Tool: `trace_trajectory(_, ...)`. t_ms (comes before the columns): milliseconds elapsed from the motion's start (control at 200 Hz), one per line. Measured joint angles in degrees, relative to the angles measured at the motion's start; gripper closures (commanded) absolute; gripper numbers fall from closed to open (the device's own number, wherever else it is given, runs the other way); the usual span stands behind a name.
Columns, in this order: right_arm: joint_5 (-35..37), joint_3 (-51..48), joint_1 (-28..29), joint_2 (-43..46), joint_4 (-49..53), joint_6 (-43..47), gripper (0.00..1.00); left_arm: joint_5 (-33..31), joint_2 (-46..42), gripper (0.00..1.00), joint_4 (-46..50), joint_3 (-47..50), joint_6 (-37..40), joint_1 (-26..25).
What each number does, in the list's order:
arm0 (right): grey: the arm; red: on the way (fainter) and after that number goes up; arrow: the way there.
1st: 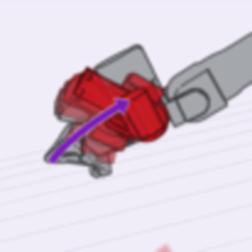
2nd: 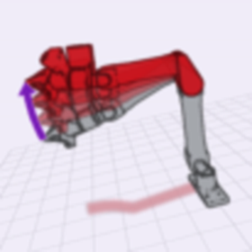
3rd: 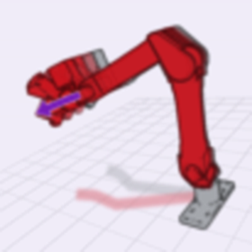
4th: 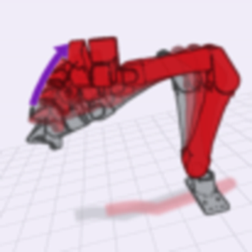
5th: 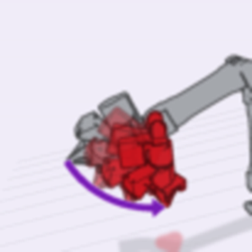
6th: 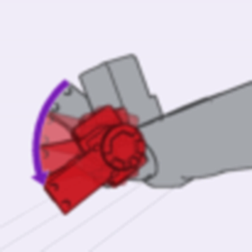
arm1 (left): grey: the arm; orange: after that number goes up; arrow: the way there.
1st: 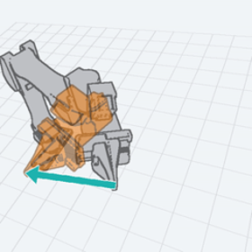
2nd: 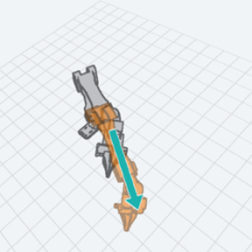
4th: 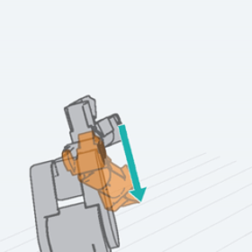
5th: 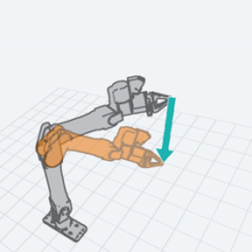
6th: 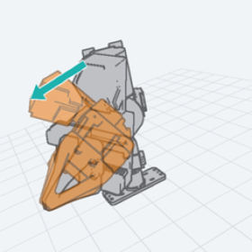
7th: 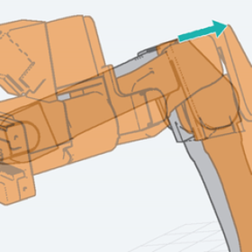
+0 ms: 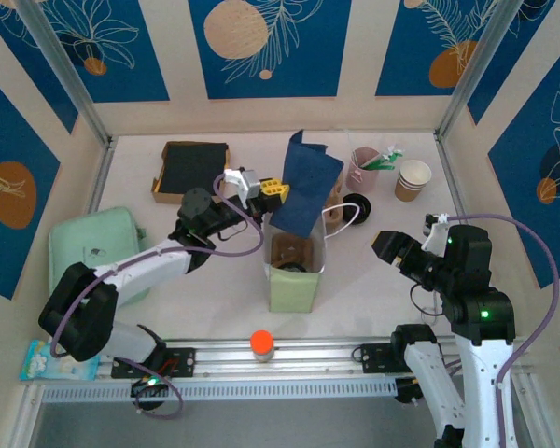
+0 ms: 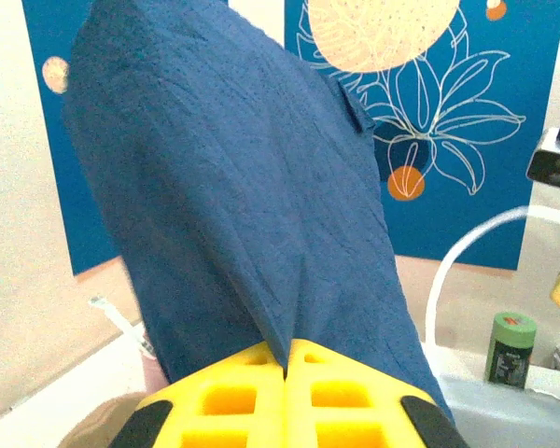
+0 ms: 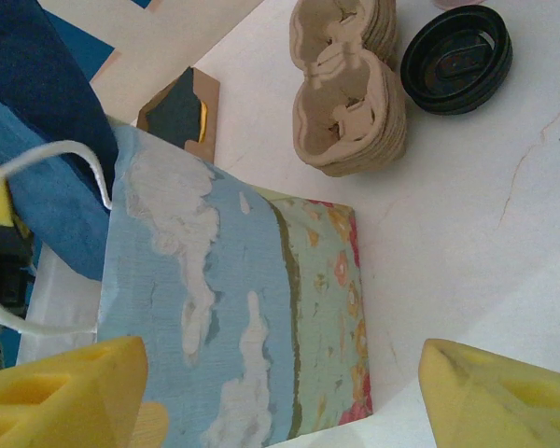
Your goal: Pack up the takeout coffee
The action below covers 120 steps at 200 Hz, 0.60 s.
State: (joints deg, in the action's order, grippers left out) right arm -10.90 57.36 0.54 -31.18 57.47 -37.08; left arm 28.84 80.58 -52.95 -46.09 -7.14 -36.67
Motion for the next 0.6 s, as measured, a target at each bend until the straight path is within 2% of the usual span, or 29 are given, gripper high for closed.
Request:
trace_trajectory(375, 0.0, -0.07, 0.0, 0.02, 0.02, 0.07, 0.23, -0.63, -0.02, 0.99, 1.57, -1.36, 1.51, 0.0)
trace_trajectory(430, 0.0, -0.07, 0.0, 0.02, 0.0, 0.17, 0.23, -0.85, -0.02, 0.92, 1.55, -1.05, 1.68, -0.02)
trace_trajectory(505, 0.0, -0.07, 0.0, 0.2, 0.02, 0.17, 0.23, -1.14, -0.02, 0.76, 1.57, -0.68, 1.7, 0.0)
trace_trajectory(600, 0.0, -0.07, 0.0, 0.46, 0.02, 0.17, 0.23, -1.75, -0.02, 0.62, 1.49, -0.2, 1.92, -0.02)
